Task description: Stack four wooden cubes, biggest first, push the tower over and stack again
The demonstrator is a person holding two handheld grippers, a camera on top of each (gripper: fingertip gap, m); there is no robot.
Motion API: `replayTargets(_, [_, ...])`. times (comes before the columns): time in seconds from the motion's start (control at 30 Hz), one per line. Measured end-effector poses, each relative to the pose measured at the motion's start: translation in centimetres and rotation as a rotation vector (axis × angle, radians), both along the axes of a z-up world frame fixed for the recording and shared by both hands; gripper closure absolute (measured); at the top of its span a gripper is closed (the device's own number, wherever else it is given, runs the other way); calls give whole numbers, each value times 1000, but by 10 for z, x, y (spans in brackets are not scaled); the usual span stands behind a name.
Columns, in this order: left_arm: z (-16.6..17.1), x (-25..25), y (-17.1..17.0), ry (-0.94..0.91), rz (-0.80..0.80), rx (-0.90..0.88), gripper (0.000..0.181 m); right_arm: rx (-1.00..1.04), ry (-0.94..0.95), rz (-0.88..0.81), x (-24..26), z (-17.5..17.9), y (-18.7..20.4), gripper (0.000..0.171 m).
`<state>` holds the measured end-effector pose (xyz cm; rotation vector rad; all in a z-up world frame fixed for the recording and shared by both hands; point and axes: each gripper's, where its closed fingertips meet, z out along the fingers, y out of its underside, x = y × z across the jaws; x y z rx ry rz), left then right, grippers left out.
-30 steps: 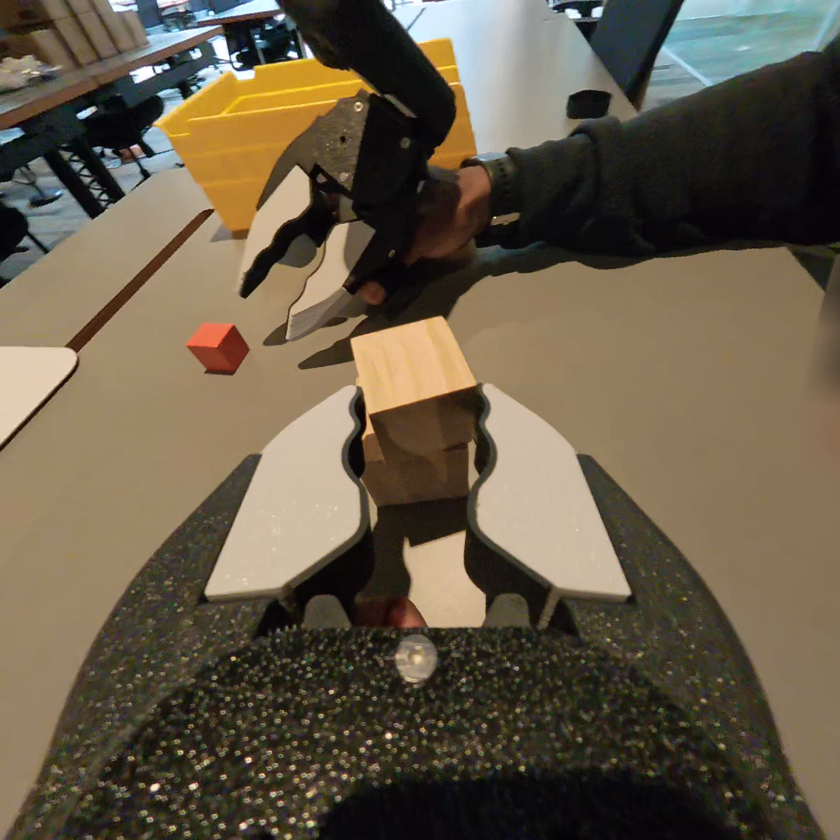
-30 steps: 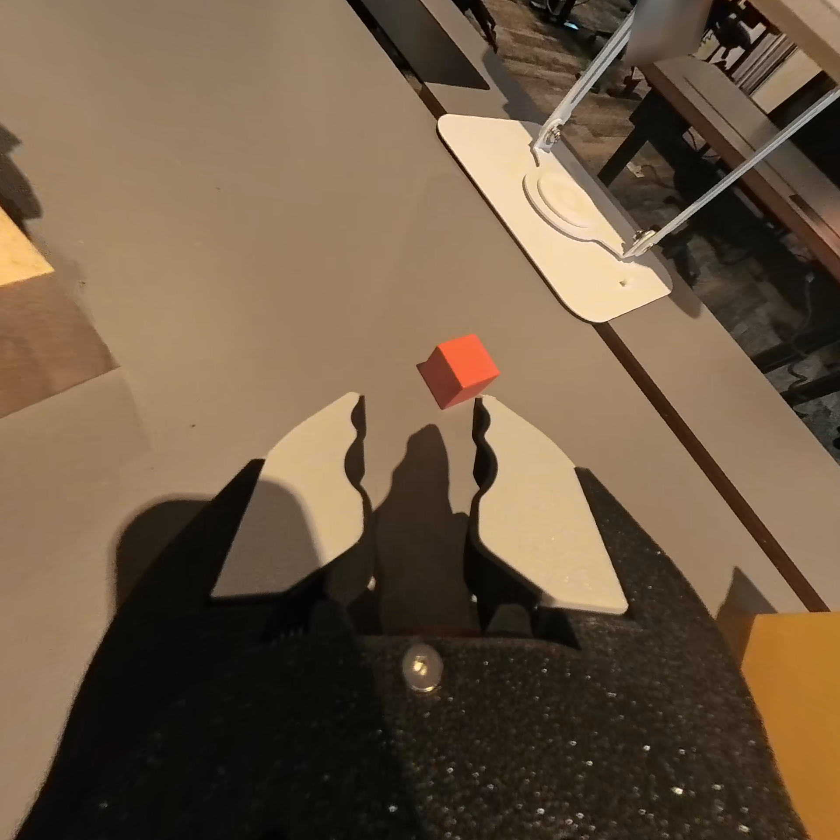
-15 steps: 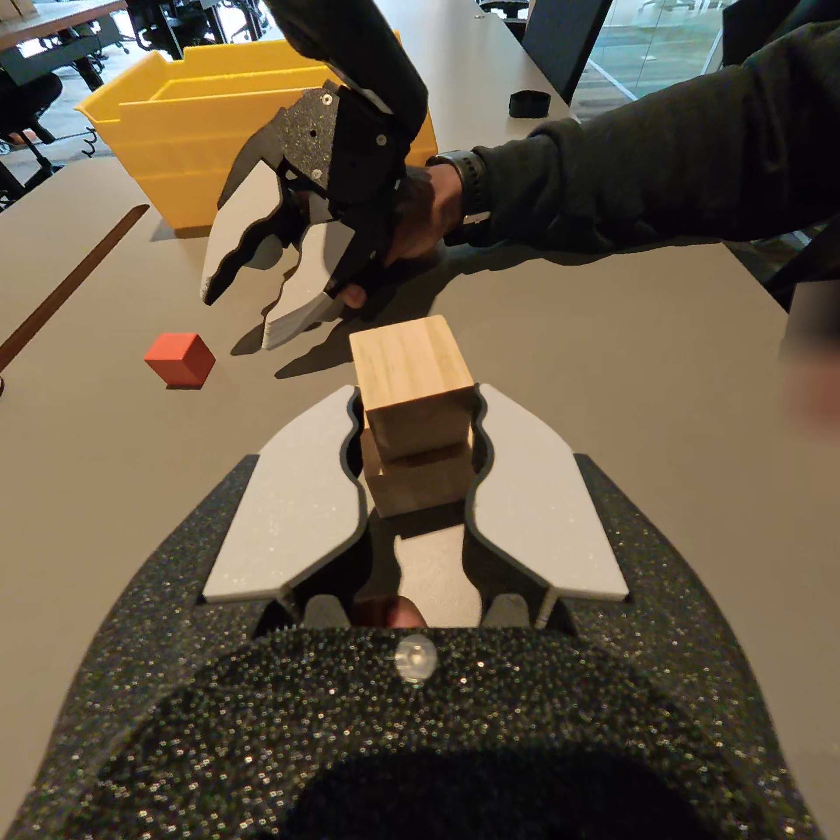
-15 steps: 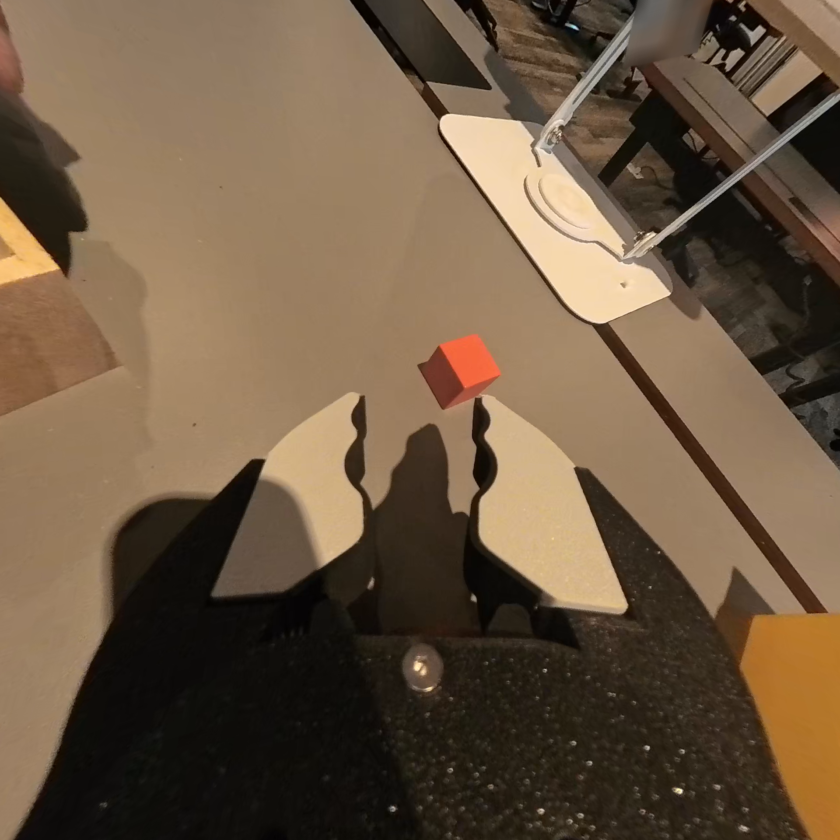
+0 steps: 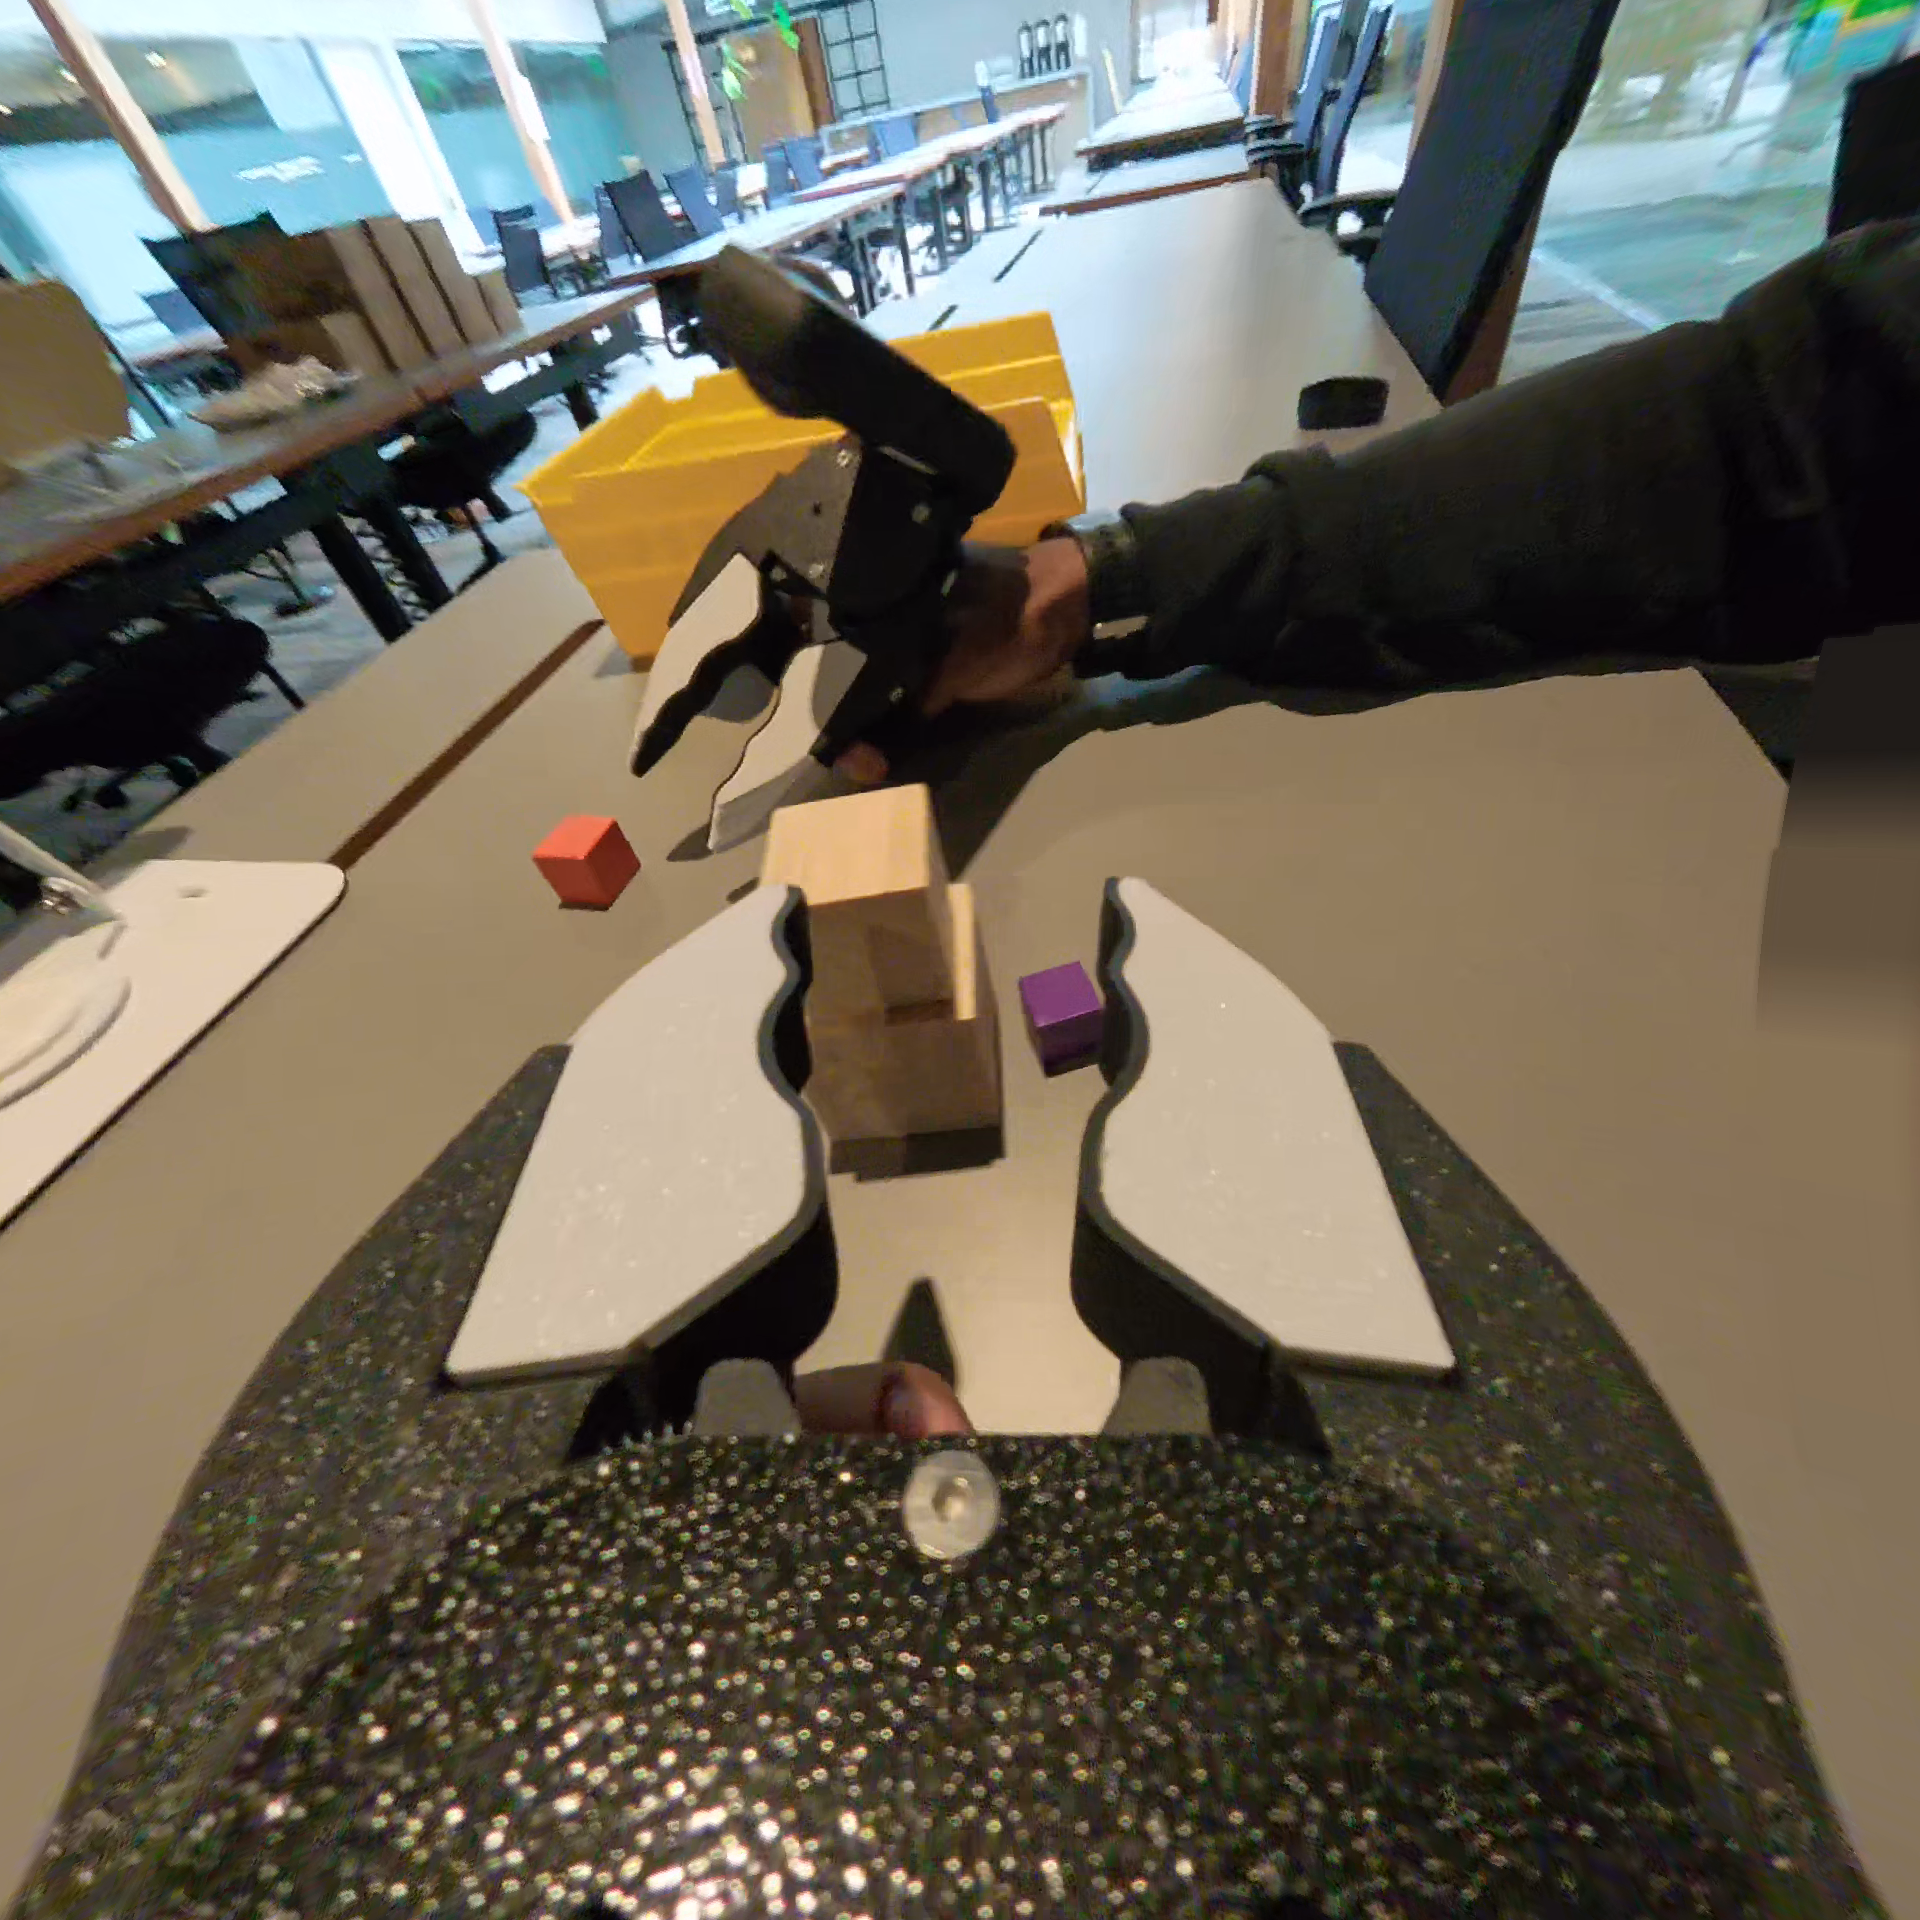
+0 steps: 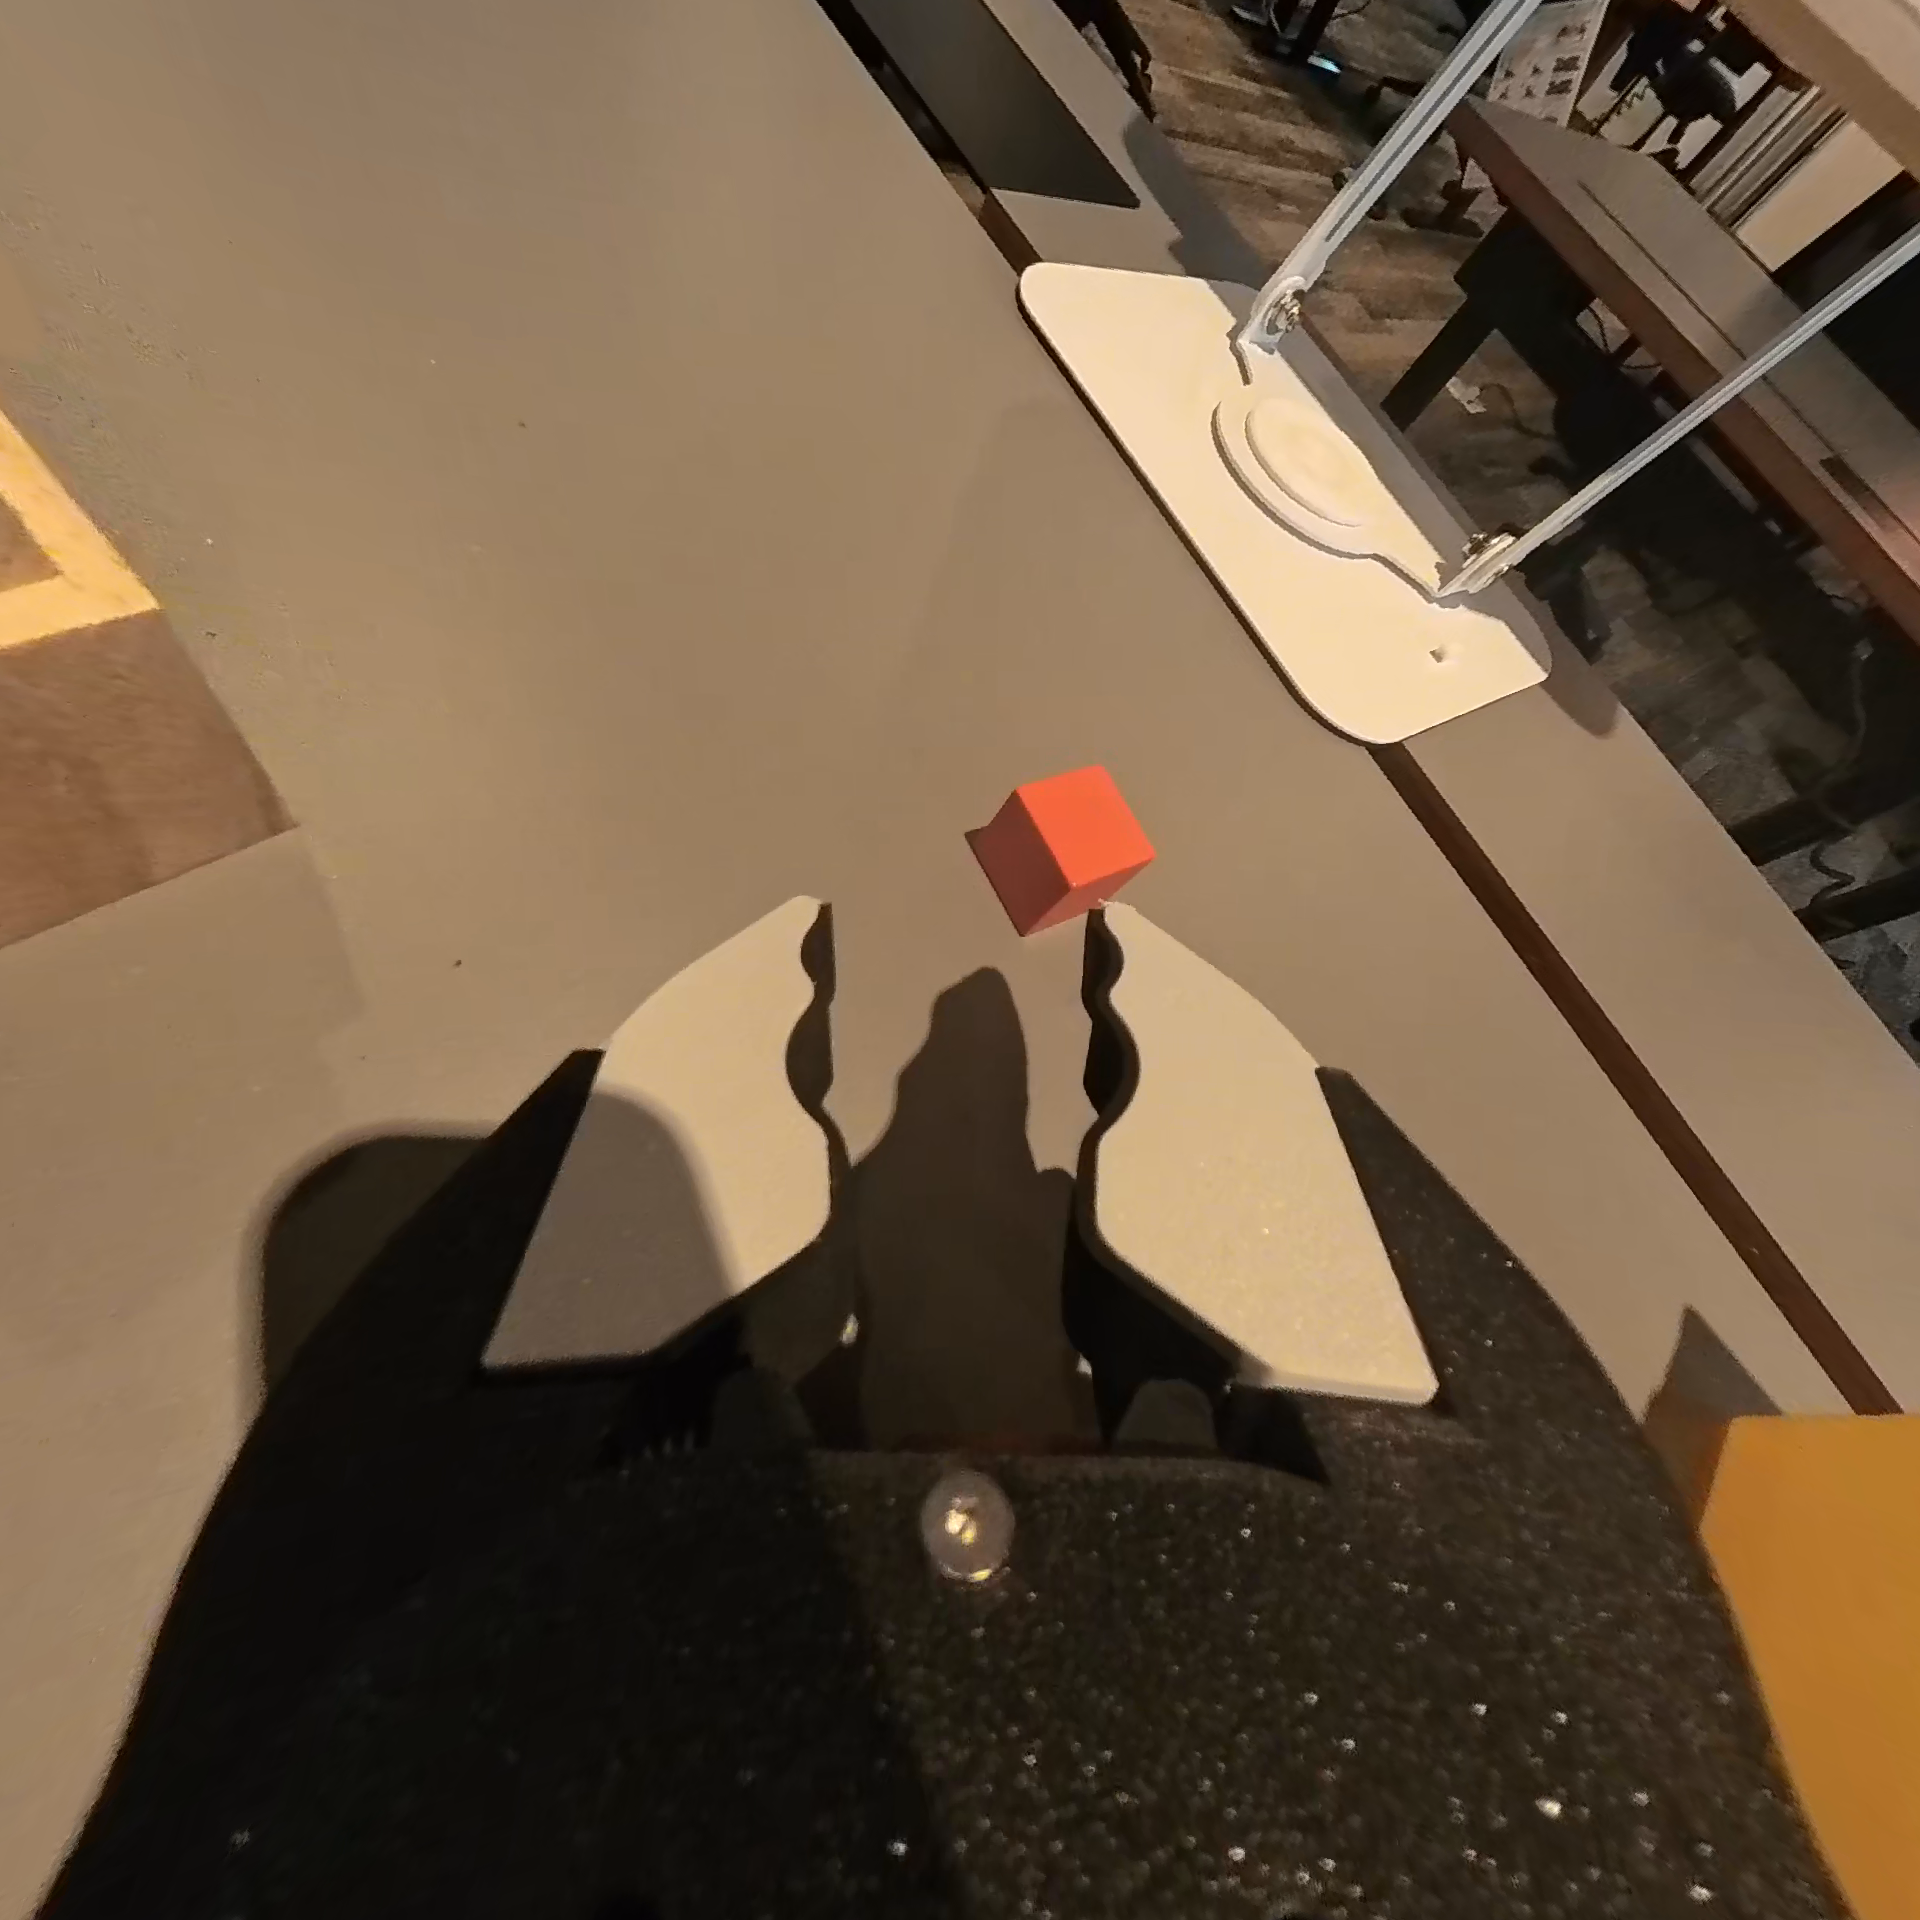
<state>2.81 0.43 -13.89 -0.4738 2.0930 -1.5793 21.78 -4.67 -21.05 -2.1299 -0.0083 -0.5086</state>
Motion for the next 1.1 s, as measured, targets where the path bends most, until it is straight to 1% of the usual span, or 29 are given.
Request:
replayTargets(0.07, [-5,-12,-10,-21,40,39,130,1,8,-1,1,0,0,125])
replayTargets(0.17, [-25,-25,-25,-21,71,139,129,8,48,-1,4,0,1,125])
replayTargets(0.27, [-39,-28,-31,-17,89,186,130,32,117,-13,10,2,1,124])
replayTargets(0.5, [-45,-19,-24,3,114,163,131,14,152,14,25,-2,14,123])
replayTargets(0.73, [-48,-21,-27,-2,91,188,133,-80,283,51,34,-17,23,115])
replayTargets(0.8, [-50,-22,-28,-3,80,203,134,-111,277,38,37,-21,25,111])
replayTargets(0.87, [-52,-22,-29,-4,78,220,135,-146,250,24,39,-25,26,111])
replayTargets(0.9, [-53,-22,-30,-3,77,228,135,-145,235,21,39,-24,28,113])
replayTargets(0.93, [-54,-22,-30,-3,77,236,135,-139,218,18,40,-23,30,118])
replayTargets(0.97, [-54,-22,-31,-2,79,241,135,-135,203,14,40,-22,31,129])
replayTargets(1.0, [-55,-21,-31,-1,82,244,136,-133,191,6,41,-22,31,133])
replayTargets(1.1, [-55,-18,-29,11,109,238,137,-127,179,6,38,-21,29,134])
